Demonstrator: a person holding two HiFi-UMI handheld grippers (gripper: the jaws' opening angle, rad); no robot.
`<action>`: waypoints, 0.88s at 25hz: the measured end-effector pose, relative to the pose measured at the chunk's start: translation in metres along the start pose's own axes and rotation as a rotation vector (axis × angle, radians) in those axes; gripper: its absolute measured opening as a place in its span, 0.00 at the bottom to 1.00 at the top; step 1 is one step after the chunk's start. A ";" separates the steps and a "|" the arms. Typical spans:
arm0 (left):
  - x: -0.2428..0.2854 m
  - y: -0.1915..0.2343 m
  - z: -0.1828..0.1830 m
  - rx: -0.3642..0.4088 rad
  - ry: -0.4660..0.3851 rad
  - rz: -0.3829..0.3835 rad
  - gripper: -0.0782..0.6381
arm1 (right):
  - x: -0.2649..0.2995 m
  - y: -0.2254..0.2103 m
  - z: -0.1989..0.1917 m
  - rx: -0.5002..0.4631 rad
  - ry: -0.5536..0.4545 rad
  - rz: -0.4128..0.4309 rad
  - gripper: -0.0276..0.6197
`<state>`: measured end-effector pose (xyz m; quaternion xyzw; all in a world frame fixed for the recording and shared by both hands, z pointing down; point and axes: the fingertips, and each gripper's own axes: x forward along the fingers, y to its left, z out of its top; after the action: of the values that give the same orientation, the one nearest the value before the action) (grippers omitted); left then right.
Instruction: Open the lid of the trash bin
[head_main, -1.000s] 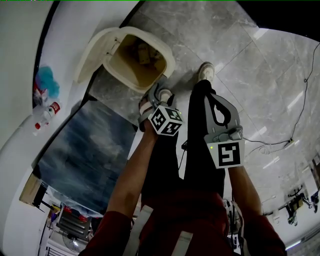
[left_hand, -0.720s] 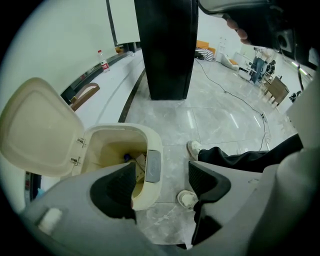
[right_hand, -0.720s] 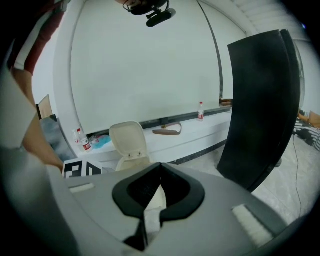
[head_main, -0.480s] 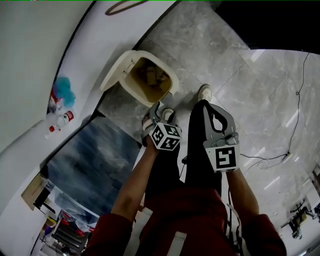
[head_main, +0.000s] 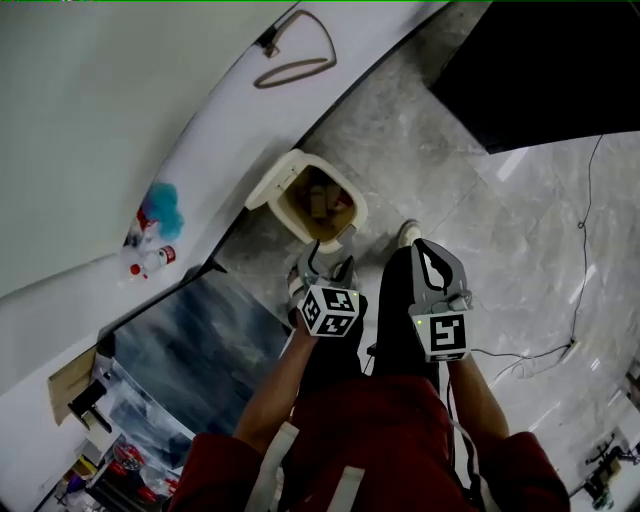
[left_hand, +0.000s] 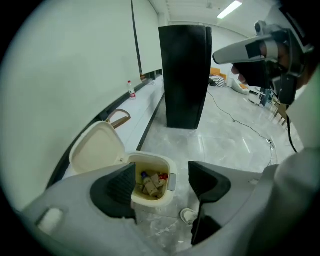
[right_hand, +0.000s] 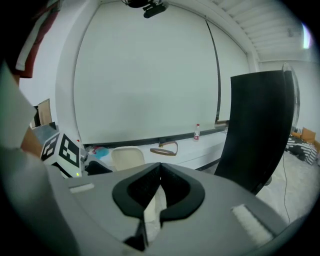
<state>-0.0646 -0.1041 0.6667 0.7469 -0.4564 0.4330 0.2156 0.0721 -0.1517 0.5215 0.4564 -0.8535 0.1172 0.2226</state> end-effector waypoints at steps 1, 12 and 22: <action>-0.009 0.004 0.005 -0.007 -0.021 0.008 0.58 | -0.003 0.002 0.006 -0.002 -0.009 -0.007 0.04; -0.115 0.044 0.074 -0.073 -0.285 0.094 0.58 | -0.045 0.004 0.094 -0.006 -0.151 -0.092 0.04; -0.214 0.091 0.150 -0.123 -0.565 0.178 0.58 | -0.091 -0.004 0.183 -0.066 -0.297 -0.165 0.04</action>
<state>-0.1210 -0.1502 0.3994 0.7803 -0.5874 0.1969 0.0862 0.0701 -0.1613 0.3176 0.5296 -0.8401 0.0017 0.1175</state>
